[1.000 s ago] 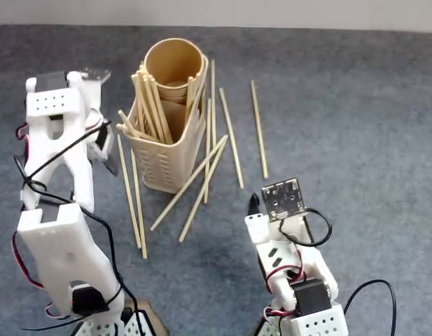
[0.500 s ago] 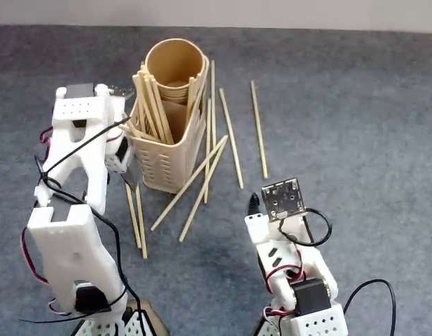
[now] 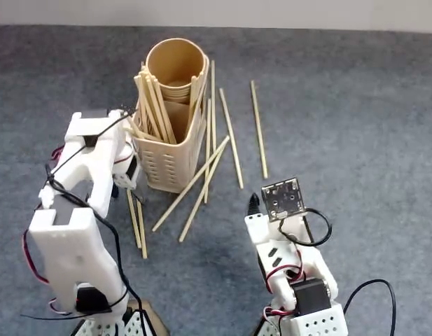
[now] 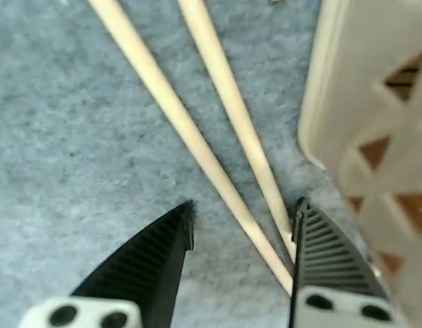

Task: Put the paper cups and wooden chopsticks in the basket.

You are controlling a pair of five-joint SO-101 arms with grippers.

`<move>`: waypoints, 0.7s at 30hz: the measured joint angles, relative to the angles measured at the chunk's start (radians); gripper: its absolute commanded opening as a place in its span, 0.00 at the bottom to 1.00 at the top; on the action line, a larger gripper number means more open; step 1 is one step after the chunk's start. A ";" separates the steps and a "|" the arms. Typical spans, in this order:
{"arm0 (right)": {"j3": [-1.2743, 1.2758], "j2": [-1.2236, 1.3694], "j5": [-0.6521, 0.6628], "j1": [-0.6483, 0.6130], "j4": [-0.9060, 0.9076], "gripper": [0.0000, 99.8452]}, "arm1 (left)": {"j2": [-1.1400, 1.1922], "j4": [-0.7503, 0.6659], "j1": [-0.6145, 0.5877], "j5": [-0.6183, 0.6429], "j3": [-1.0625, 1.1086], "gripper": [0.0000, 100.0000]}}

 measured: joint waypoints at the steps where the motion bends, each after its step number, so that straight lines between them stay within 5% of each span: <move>1: 0.000 0.000 0.000 0.000 0.000 0.06 | -0.006 -0.015 0.000 0.002 0.015 0.11; 6: 0.000 0.000 0.000 0.000 0.000 0.06 | -0.002 -0.054 -0.028 0.002 0.029 0.00; 16: 0.000 0.000 0.000 0.000 0.000 0.06 | 0.003 -0.054 -0.146 -0.031 -0.048 0.00; 21: 0.000 0.000 0.000 0.000 0.000 0.06 | 0.008 0.008 -0.212 -0.048 -0.262 0.00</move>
